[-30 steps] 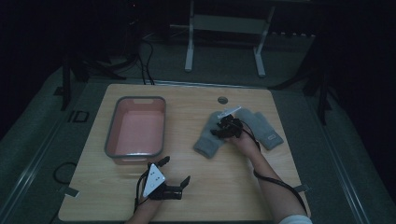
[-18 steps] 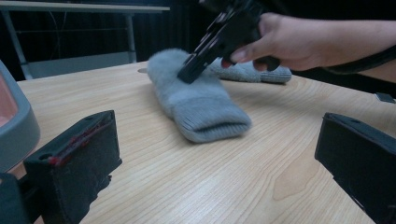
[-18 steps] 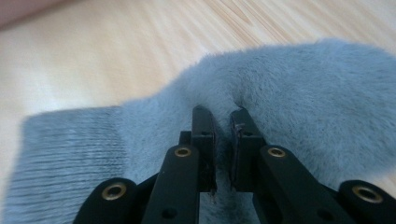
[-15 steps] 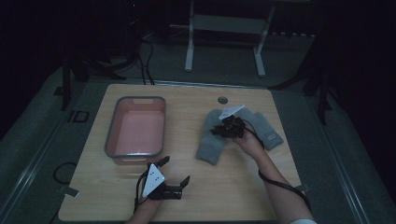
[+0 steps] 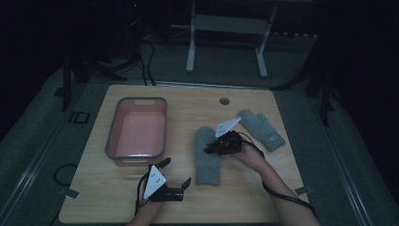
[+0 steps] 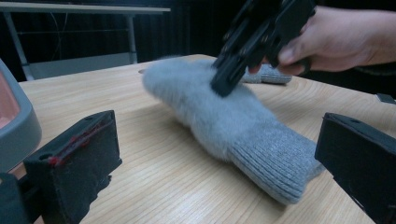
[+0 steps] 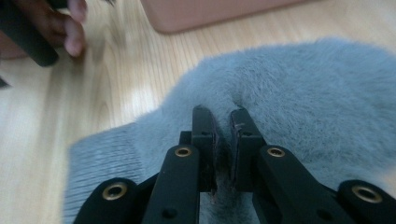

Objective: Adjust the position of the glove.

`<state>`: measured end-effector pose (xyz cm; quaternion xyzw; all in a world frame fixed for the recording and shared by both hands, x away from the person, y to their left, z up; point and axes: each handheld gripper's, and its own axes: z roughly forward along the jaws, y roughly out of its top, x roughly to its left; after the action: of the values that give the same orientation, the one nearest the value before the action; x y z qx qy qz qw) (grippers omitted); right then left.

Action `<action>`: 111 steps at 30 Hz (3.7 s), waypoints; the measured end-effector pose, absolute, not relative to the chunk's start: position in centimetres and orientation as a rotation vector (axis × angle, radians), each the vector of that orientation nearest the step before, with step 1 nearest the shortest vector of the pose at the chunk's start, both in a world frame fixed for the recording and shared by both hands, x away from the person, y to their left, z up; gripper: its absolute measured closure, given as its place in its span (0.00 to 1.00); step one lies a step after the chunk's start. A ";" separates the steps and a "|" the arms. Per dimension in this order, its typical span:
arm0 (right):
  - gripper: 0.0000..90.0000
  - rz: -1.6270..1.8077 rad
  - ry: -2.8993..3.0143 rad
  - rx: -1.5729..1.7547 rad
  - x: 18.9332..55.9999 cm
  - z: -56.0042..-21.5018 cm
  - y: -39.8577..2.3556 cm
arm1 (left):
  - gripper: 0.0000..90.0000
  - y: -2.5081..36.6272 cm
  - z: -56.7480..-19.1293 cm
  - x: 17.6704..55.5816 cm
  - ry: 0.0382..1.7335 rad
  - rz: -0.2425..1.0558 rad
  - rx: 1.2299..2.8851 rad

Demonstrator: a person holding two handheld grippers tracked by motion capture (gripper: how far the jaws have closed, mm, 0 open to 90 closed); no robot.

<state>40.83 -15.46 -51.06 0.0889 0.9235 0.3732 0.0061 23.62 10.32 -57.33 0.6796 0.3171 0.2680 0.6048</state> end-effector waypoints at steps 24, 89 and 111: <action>0.41 1.124 2.735 0.455 41.4 -50.2 -18.7 | 0.00 10.4 -57.3 23.6 0.735 0.619 1.569; 0.91 0.895 2.046 1.359 41.8 -51.0 -31.4 | 0.00 10.4 -57.4 23.6 0.734 0.619 1.564; 0.91 0.861 1.765 1.639 33.1 -52.0 -29.2 | 0.00 10.3 -57.3 23.6 0.731 0.616 1.566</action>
<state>33.08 -29.21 -52.03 0.6136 0.6608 0.3223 0.2880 23.57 10.33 -57.35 0.6777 0.3165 0.2668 0.6077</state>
